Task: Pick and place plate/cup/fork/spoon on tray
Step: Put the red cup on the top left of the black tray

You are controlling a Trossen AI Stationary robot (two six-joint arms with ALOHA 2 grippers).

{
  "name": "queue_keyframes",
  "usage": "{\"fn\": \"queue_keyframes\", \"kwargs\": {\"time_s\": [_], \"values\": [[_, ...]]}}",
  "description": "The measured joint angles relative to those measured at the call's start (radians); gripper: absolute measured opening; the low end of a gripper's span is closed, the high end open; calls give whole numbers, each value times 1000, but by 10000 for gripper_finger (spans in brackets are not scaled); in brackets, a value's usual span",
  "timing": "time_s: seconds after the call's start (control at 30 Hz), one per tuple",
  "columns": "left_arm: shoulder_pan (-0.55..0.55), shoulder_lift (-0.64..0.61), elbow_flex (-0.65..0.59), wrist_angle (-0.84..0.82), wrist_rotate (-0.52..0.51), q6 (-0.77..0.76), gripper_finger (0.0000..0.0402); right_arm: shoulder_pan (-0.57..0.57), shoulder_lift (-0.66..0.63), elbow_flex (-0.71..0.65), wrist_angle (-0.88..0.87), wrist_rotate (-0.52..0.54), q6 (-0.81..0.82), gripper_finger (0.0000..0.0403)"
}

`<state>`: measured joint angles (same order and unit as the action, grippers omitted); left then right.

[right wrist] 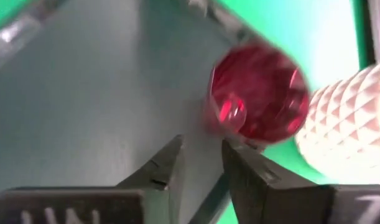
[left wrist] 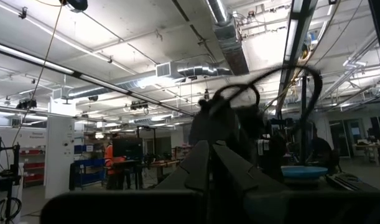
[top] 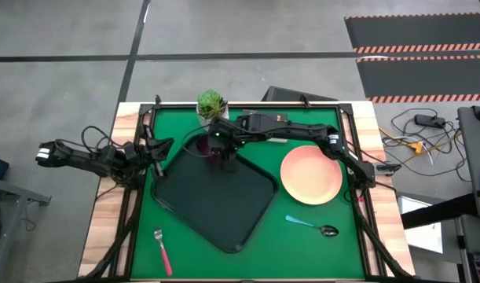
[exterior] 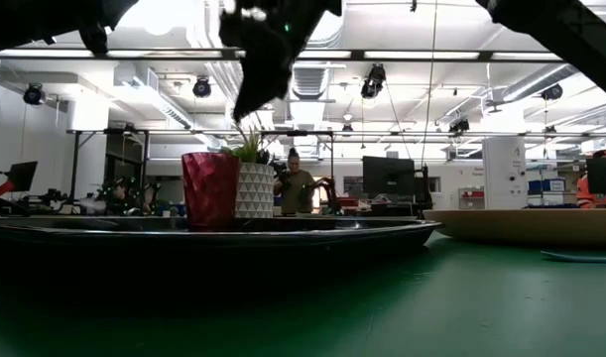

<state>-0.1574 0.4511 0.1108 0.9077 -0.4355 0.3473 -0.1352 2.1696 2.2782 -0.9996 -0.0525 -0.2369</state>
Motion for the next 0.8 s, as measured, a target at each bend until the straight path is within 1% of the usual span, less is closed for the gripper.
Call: {"fn": "queue_keyframes", "kwargs": {"time_s": [0.13, 0.2, 0.33, 0.43, 0.53, 0.67, 0.8], "values": [[0, -1, 0, 0, 0, 0, 0, -3, 13, -92, 31, 3, -23, 30], [0, 1, 0, 0, 0, 0, 0, -6, 18, -144, 83, 31, -27, 14], [0, 2, 0, 0, 0, 0, 0, -14, 18, -253, 260, 53, -37, 12], [0, 2, 0, 0, 0, 0, 0, -19, 18, -311, 407, 63, -38, 10], [0, 3, 3, 2, 0, 0, 0, -19, 18, -353, 527, 102, -31, 9], [0, 2, 3, 1, 0, 0, 0, -19, 18, -387, 599, 117, -22, 9], [0, 3, 3, 1, 0, 0, 0, -9, 15, -387, 576, 180, 12, 9]]}}
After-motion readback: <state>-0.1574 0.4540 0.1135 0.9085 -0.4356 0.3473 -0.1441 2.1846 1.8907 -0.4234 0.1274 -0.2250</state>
